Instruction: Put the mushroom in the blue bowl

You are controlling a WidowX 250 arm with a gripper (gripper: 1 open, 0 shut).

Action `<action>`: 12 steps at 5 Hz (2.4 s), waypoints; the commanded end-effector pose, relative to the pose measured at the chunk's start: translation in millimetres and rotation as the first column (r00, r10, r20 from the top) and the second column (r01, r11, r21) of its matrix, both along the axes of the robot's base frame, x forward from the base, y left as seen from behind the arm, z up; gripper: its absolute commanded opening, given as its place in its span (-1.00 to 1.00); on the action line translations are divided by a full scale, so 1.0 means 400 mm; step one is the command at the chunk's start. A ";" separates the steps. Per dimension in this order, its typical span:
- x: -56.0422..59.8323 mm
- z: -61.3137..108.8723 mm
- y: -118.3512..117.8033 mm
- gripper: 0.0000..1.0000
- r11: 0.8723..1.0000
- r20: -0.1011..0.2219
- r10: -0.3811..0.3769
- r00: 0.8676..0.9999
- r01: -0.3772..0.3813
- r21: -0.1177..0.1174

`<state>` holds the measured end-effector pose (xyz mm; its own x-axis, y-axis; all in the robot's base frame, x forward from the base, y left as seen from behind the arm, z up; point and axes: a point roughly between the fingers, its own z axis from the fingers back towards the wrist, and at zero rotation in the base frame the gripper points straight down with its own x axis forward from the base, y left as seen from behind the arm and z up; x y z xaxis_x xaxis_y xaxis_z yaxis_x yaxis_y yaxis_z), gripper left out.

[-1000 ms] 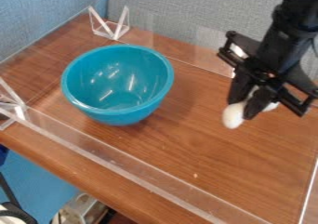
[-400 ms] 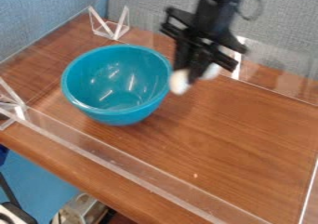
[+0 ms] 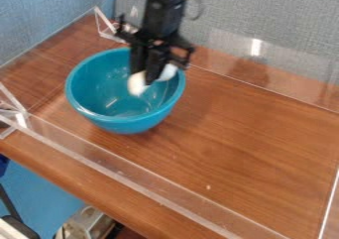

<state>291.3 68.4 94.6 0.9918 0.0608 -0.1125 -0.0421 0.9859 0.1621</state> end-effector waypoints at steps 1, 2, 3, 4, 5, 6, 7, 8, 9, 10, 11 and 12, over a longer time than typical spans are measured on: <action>0.025 0.001 0.035 -1.00 0.999 0.040 -0.032 0.999 0.032 0.003; 0.031 -0.011 0.032 -1.00 1.000 0.029 -0.027 0.999 0.026 0.002; 0.040 -0.016 0.028 1.00 1.000 0.019 -0.018 1.000 0.018 0.000; 0.049 -0.012 0.025 1.00 1.000 0.016 -0.008 1.000 0.009 -0.003; 0.039 -0.010 0.023 1.00 1.000 0.019 -0.011 1.000 0.012 -0.011; 0.030 -0.007 0.021 1.00 1.000 0.024 -0.014 1.000 0.014 -0.019; 0.032 -0.004 0.053 1.00 1.000 0.029 0.007 1.000 -0.006 -0.026; 0.033 0.004 0.086 1.00 0.999 0.035 0.028 0.999 -0.027 -0.032; 0.026 0.005 0.100 1.00 0.998 0.046 0.040 0.998 -0.038 -0.040; 0.022 0.074 0.079 1.00 0.999 0.090 -0.015 0.996 0.017 -0.029; 0.029 0.120 0.039 1.00 0.999 0.139 0.036 0.990 -0.033 -0.023; 0.036 0.141 0.005 1.00 0.996 0.166 0.084 0.982 -0.082 -0.019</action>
<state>301.3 70.1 122.3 0.9892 0.1394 -0.0449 -0.1326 0.9825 0.1306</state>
